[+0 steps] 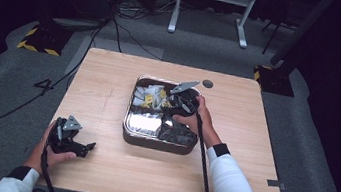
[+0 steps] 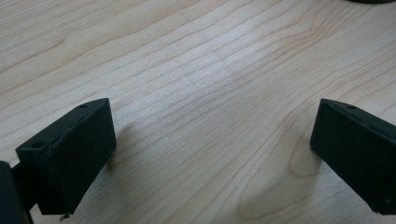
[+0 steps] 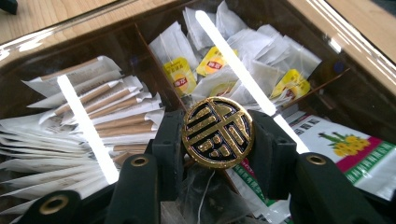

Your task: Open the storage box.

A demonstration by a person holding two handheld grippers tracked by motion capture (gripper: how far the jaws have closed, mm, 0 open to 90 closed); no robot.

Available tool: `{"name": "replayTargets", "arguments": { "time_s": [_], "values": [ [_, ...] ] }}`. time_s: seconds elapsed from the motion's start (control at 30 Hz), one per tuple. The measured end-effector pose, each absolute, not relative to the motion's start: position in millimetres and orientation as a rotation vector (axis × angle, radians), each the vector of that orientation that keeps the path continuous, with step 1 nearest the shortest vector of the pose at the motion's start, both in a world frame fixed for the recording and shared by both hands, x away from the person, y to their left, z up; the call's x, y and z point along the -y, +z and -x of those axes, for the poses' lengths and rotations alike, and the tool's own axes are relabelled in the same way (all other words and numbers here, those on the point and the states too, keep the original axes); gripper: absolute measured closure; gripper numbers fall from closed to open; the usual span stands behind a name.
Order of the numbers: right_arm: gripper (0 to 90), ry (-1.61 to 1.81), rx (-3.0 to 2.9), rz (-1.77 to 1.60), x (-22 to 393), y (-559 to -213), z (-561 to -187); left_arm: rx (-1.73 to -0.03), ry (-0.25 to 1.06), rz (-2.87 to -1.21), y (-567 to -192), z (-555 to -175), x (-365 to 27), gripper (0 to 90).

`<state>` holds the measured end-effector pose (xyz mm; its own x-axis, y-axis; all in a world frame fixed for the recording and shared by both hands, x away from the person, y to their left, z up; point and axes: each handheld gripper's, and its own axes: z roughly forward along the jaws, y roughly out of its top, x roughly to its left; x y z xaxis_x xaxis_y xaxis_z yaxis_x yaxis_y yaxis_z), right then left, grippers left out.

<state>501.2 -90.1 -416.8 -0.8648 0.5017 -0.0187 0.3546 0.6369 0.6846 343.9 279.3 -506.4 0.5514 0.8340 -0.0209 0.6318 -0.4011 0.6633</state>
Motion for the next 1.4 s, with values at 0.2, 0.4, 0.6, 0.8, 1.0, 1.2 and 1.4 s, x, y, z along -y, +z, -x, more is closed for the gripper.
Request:
{"name": "replayTargets", "arguments": {
  "time_s": [0.2, 0.4, 0.6, 0.8, 1.0, 1.2, 1.4],
  "values": [
    [58.8, 1.064, -2.627, -0.695, 95.7, -402.4, -498.3, -1.174, 0.420, -2.162, -506.5, -344.0, -279.3, 0.5],
    [58.8, 1.073, -2.606, -0.689, 101.3, -393.3, -498.0, -1.174, 0.419, -2.162, -506.4, -344.0, -279.3, 0.5],
    [58.8, 1.071, -2.596, -0.692, 105.7, -387.7, -497.8, -1.173, 0.419, -2.162, -506.4, -344.0, -279.3, 0.5],
    [58.8, 1.087, -2.575, -0.720, 117.0, -383.1, -497.1, -1.174, 0.419, -2.162, -506.4, -344.0, -279.3, 0.5],
    [58.8, 1.089, -2.558, -0.730, 129.5, -377.9, -494.9, -1.174, 0.419, -2.163, -506.4, -344.0, -279.3, 0.5],
    [58.8, 1.092, -2.547, -0.737, 143.1, -373.3, -491.5, -1.174, 0.420, -2.163, -506.4, -344.0, -279.4, 0.5],
    [58.8, 1.099, -2.527, -0.755, 158.5, -368.7, -488.3, -1.174, 0.419, -2.162, -506.5, -344.0, -279.3, 0.5]
  ]
}}
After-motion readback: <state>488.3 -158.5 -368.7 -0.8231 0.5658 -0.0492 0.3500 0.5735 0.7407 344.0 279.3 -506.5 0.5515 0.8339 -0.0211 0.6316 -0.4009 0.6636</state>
